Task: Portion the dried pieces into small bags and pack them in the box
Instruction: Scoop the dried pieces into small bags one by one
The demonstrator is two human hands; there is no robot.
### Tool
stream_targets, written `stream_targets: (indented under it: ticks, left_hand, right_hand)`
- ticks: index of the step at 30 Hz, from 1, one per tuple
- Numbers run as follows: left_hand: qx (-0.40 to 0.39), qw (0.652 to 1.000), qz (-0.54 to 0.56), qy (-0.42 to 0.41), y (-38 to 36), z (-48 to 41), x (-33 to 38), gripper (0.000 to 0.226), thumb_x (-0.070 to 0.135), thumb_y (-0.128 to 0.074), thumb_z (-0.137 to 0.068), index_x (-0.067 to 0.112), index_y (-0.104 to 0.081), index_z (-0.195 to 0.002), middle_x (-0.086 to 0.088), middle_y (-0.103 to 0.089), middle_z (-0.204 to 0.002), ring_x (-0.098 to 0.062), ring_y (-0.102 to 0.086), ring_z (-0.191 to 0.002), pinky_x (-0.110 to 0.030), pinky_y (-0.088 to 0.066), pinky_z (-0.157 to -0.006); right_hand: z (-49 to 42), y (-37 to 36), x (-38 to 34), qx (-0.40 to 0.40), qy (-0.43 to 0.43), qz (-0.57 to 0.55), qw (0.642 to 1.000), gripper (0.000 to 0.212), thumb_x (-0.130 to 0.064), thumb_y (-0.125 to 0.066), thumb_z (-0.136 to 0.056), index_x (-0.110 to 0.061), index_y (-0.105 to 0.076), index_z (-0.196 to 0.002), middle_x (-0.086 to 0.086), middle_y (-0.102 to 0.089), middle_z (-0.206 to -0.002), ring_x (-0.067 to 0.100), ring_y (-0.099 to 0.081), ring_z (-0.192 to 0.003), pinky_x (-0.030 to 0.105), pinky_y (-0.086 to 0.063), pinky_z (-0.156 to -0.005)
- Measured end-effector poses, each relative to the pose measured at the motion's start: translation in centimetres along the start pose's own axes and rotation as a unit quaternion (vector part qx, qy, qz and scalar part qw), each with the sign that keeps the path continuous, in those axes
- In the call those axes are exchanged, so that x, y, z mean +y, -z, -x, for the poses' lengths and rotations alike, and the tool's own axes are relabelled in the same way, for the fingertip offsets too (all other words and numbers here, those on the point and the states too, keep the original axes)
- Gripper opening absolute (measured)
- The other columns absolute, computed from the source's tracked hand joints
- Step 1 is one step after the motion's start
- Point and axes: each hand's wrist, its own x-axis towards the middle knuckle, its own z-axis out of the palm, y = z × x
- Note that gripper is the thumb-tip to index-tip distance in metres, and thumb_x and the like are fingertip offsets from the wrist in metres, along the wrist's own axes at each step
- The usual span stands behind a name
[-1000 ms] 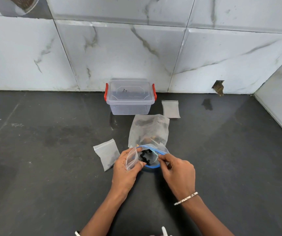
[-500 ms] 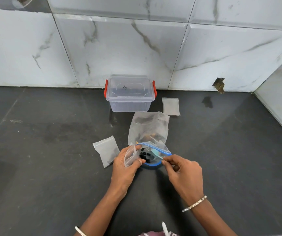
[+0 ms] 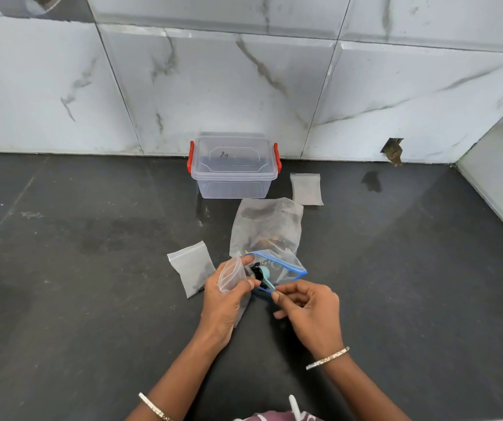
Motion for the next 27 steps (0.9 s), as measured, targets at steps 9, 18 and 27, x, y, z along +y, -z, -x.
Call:
stream_targets:
  ticks: [9, 18, 27]
  left_hand:
    - [-0.058, 0.998, 0.012, 0.009, -0.3, -0.5, 0.4, 0.059, 0.019, -0.078, -0.059, 0.014, -0.074, -0.117, -0.012, -0.068, -0.087, -0.022, -0.062, -0.089, -0.034, -0.048, -0.091]
    - [-0.037, 0.994, -0.093, -0.051, 0.1, 0.1, 0.5, 0.047, 0.009, -0.073, -0.072, 0.014, -0.07, -0.119, 0.005, -0.076, -0.114, -0.011, -0.071, -0.106, -0.026, -0.054, -0.094]
    - [-0.004, 0.972, -0.206, -0.111, 0.4, -0.2, -0.6, 0.051, 0.032, -0.078, -0.071, 0.025, -0.072, -0.122, 0.004, -0.066, -0.128, -0.013, -0.065, -0.119, -0.037, -0.051, -0.106]
  right_hand:
    - [-1.4, 1.5, -0.1, -0.011, -0.18, -0.213, 0.96, 0.013, -0.001, -0.075, -0.079, 0.005, -0.073, -0.09, 0.02, -0.075, -0.079, 0.017, -0.069, -0.055, 0.015, -0.034, -0.038]
    - [-1.3, 1.5, -0.4, 0.012, -0.244, -0.299, 0.923, 0.017, -0.001, -0.075, -0.078, 0.006, -0.071, -0.094, 0.019, -0.076, -0.082, 0.014, -0.069, -0.056, 0.013, -0.035, -0.035]
    - [1.5, 4.8, -2.6, 0.002, -0.2, -0.298, 0.933, 0.015, 0.0, -0.072, -0.078, 0.006, -0.072, -0.092, 0.023, -0.075, -0.084, 0.014, -0.068, -0.052, 0.013, -0.035, -0.038]
